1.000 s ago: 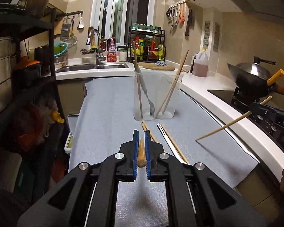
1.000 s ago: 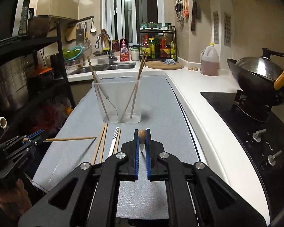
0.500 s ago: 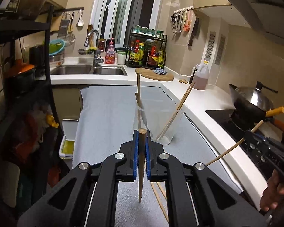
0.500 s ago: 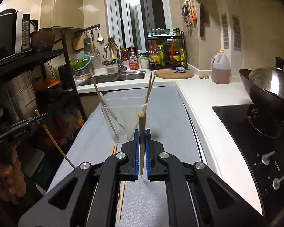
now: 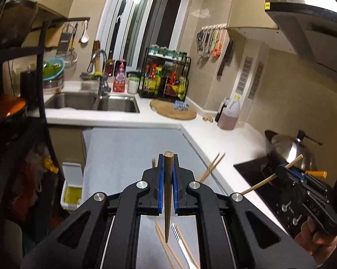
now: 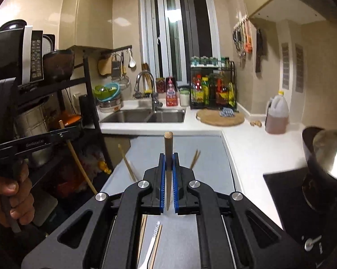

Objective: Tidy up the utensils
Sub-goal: 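Lower the chopsticks into the container and open both tools to release them, then withdraw both open tools from the container back to the remaining chopsticks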

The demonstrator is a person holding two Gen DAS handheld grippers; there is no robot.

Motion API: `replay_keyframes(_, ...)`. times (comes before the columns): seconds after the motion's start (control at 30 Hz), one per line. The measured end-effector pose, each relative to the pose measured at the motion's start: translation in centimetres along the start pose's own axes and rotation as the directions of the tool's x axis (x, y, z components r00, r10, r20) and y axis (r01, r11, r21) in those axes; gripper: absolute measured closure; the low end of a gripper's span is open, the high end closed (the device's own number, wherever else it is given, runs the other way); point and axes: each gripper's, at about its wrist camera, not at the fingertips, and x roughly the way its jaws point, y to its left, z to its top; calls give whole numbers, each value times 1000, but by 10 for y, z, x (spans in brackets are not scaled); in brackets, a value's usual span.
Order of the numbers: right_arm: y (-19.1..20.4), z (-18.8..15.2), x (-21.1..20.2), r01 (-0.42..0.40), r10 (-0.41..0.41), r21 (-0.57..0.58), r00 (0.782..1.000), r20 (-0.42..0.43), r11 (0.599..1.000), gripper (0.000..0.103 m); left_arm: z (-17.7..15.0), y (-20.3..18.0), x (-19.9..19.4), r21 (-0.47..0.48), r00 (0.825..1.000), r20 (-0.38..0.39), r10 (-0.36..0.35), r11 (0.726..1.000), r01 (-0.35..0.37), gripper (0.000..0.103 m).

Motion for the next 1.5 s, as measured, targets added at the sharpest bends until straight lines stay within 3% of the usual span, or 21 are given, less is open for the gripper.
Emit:
replay_keyframes(0.17, -4, 38, 10, -7, 8, -4, 997, 76, 1000, 97, 49, -9, 11, 5, 994, 111, -20, 1000, 20, 97)
replay_keyframes(0.27, -7, 47, 28, -24, 23, 5, 997, 74, 1000, 97, 58, -16, 31, 21, 993, 120, -18, 1000, 16, 97)
replay_keyframes(0.5, -8, 30, 81, -58, 59, 23, 998, -36, 998, 97, 34, -22, 109, 85, 999, -43, 20, 996, -16, 97)
replay_keyframes(0.7, -10, 6, 116, -66, 71, 46, 991, -113, 997, 97, 9, -19, 138, 110, 989, -144, 26, 994, -10, 97)
replay_keyframes(0.97, -10, -15, 139, -60, 67, 46, 983, -169, 997, 97, -9, -14, 160, 105, 978, -203, 46, 994, -25, 97)
replay_keyframes(1.1, -12, -25, 144, -45, 53, 50, 980, -193, 998, 95, -12, -15, 166, 109, 973, -223, 56, 994, -32, 96)
replay_keyframes(1.17, -14, -28, 145, -26, 36, 51, 977, -210, 998, 82, -11, -15, 165, 110, 974, -216, 70, 993, -47, 87)
replay_keyframes(1.23, -17, -30, 141, -15, 28, 58, 976, -215, 998, 75, -6, -14, 157, 103, 979, -193, 71, 993, -51, 66)
replay_keyframes(1.37, -21, -30, 126, 22, -11, 55, 979, -203, 998, 65, 5, -14, 129, 112, 988, -124, 90, 991, -77, 64)
replay_keyframes(1.5, -23, -35, 103, 61, -49, 59, 983, -179, 996, 64, 13, -14, 92, 115, 993, -54, 100, 989, -94, 62)
